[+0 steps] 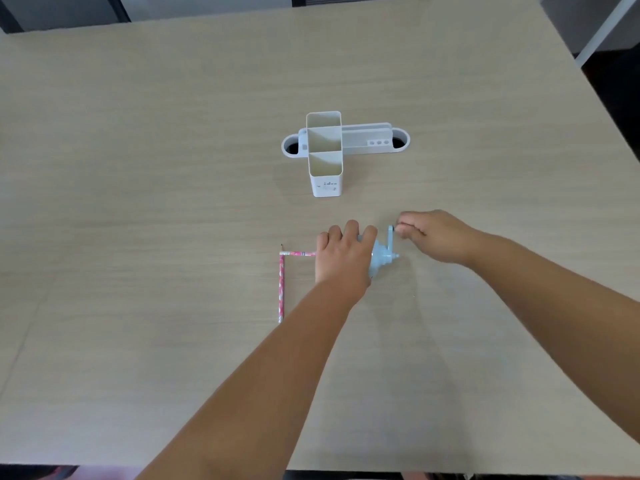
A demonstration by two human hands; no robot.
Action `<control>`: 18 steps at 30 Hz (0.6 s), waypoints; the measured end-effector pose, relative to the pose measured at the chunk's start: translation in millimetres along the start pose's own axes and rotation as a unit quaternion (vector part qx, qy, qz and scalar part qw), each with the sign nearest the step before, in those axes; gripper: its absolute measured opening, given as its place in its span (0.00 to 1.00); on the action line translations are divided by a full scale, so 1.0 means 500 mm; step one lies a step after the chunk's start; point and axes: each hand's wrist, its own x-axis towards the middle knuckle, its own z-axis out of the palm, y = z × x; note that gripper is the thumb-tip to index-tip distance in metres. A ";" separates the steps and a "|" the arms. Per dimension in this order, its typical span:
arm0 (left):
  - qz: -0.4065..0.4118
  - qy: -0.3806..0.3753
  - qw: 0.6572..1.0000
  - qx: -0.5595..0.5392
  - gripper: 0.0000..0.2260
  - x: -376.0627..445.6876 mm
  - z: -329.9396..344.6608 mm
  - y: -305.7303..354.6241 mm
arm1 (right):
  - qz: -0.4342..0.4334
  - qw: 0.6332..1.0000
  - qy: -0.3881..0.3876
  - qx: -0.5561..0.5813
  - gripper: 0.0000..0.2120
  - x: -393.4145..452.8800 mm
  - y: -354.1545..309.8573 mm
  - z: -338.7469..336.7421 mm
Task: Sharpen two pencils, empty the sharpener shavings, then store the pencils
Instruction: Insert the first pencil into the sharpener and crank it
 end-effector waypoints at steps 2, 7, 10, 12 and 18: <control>-0.006 0.009 1.000 -0.001 0.31 0.001 0.000 0.001 | 0.034 0.999 0.007 -0.004 0.12 0.020 0.014 0.026; 0.013 -0.002 1.000 -0.001 0.33 -0.002 0.002 0.002 | 0.062 0.993 -0.049 -0.083 0.13 -0.010 0.042 0.072; 0.012 -0.009 1.000 -0.003 0.33 -0.003 -0.002 0.005 | 0.074 0.988 -0.081 -0.105 0.14 -0.005 0.031 0.070; 0.004 -0.010 1.000 -0.004 0.32 -0.003 -0.004 0.006 | 0.075 0.981 -0.136 -0.120 0.12 -0.014 0.008 0.079; -0.005 -0.007 1.000 -0.007 0.32 0.001 0.003 0.007 | -0.022 0.987 -0.152 -0.041 0.12 -0.106 -0.022 0.024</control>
